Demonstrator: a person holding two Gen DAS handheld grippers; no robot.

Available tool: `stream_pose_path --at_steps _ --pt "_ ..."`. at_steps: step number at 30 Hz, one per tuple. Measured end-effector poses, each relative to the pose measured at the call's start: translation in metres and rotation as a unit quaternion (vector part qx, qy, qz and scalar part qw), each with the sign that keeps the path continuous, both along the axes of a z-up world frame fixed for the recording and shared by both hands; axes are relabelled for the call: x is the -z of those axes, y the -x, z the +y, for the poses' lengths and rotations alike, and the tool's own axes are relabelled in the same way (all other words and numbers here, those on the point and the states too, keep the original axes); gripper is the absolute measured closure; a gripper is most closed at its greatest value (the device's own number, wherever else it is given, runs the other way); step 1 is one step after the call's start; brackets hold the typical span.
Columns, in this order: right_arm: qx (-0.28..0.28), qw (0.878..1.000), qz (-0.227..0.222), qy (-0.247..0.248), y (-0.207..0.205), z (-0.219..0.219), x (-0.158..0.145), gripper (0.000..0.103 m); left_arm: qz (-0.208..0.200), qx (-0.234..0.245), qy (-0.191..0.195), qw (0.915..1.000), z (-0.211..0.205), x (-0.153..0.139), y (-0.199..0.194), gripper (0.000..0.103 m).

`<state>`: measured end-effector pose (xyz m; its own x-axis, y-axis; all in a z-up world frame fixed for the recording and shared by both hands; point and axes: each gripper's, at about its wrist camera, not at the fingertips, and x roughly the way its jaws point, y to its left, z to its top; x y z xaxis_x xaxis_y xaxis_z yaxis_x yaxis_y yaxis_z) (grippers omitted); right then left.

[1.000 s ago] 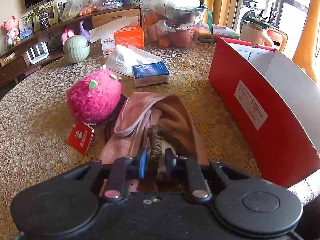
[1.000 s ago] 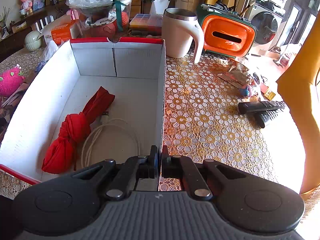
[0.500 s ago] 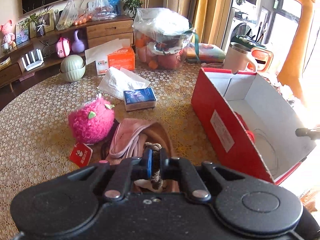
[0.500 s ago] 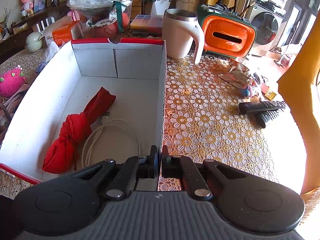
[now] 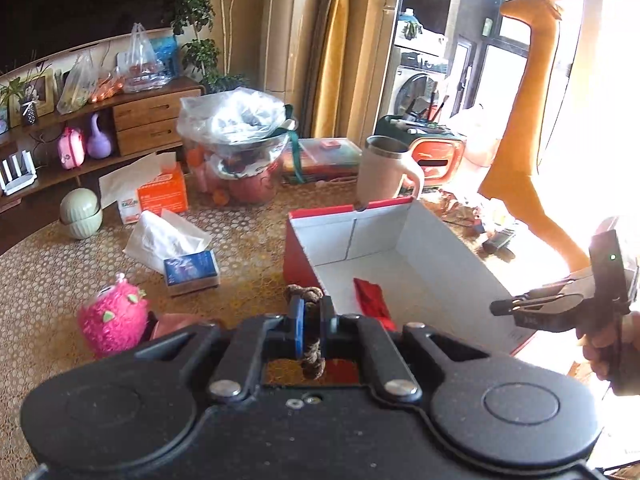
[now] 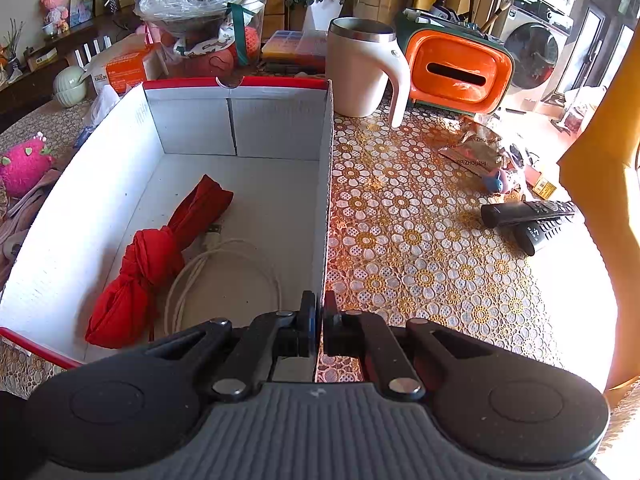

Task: Organize objects
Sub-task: 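Carry the bead bracelet into the shoebox and open the left gripper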

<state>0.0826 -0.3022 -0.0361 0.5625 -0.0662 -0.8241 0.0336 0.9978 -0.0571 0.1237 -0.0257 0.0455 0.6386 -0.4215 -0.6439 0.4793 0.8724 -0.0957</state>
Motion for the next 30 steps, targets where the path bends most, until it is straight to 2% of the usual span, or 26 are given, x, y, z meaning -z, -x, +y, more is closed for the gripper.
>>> stream_pose_path --at_steps 7,14,21,30 --pt "-0.001 1.000 0.000 -0.001 -0.001 0.000 0.000 0.100 -0.008 0.048 0.000 0.9988 -0.051 -0.002 0.005 0.098" --pt "-0.003 1.000 -0.001 -0.007 0.000 -0.003 0.000 0.100 0.009 0.078 0.001 0.9969 -0.092 0.010 0.001 0.098" --pt "-0.004 1.000 -0.002 -0.015 0.000 -0.005 0.000 0.101 0.035 0.104 -0.026 0.9936 -0.132 0.038 -0.005 0.098" --pt "-0.012 1.000 -0.003 -0.017 0.002 -0.007 0.000 0.100 0.083 0.122 -0.061 0.9871 -0.160 0.081 -0.018 0.098"
